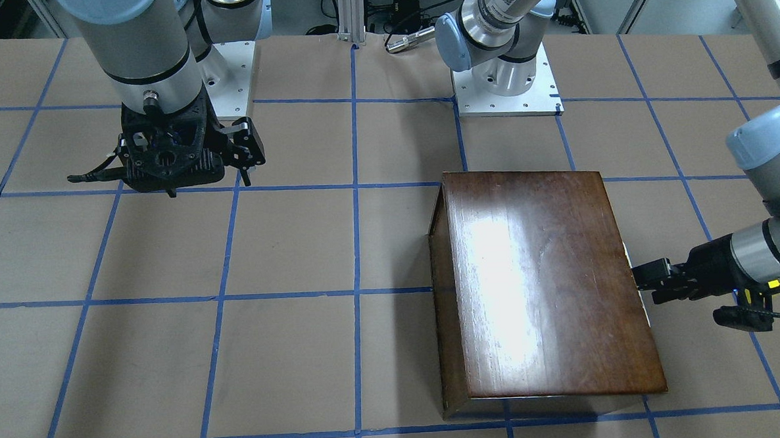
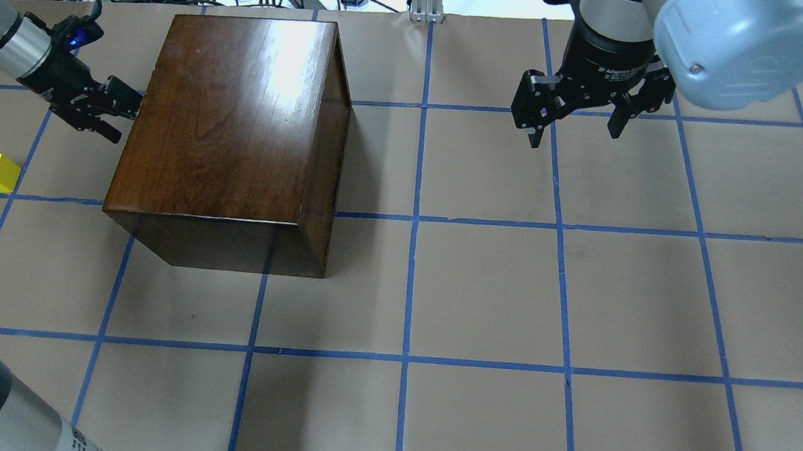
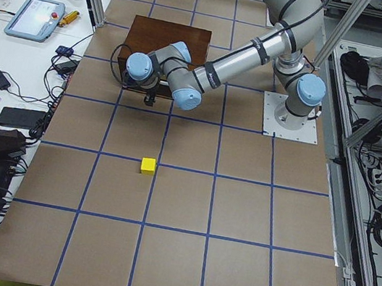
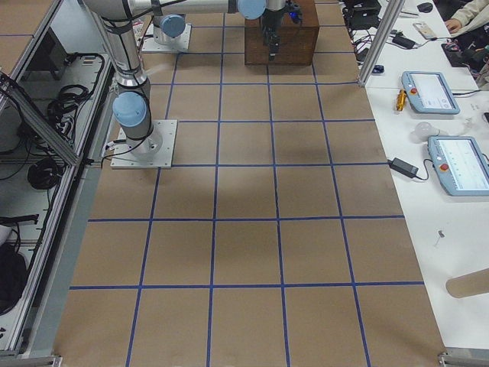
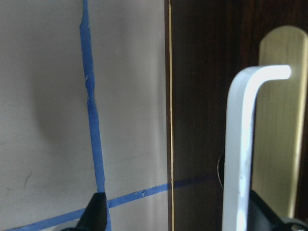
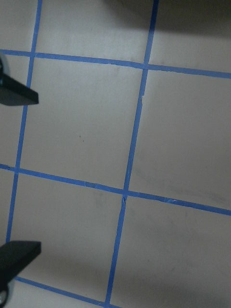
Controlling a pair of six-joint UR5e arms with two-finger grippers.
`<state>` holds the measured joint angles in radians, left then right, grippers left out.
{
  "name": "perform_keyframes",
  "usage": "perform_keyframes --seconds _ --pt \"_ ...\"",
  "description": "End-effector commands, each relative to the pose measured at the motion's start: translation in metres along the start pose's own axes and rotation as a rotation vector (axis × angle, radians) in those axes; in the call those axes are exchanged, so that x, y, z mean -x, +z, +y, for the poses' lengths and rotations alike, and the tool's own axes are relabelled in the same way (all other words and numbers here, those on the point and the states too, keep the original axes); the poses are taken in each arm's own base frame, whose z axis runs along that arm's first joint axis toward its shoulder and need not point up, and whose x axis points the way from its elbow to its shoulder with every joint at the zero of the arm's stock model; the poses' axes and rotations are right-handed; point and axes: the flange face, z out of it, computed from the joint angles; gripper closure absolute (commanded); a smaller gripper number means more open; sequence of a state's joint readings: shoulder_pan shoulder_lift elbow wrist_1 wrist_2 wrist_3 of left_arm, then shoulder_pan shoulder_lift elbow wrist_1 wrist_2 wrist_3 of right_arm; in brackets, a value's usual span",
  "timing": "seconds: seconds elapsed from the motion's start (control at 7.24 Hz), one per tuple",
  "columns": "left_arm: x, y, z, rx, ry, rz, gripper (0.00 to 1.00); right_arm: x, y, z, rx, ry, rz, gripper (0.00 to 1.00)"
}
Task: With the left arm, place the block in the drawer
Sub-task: 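Lower the left gripper and grasp the white drawer handle, then pull the drawer open outward with the left gripper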
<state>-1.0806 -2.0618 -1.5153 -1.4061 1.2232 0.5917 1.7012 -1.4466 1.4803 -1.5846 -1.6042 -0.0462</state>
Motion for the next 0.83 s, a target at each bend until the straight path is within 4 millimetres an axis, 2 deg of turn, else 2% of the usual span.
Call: perform_keyframes --seconds 0.0,0.41,0.69 --pt "0.005 0.006 -0.002 0.006 -0.004 0.002 0.0 0.0 0.0 0.0 0.0 0.0 0.0 0.0" --pt "0.01 -0.002 -0.001 -0.013 -0.007 -0.01 0.0 0.0 0.0 0.0 0.0 0.0 0.0 0.0" --pt "0.022 -0.006 0.003 -0.018 -0.018 -0.011 0.0 0.0 0.0 0.0 0.0 -0.001 0.0 0.0"
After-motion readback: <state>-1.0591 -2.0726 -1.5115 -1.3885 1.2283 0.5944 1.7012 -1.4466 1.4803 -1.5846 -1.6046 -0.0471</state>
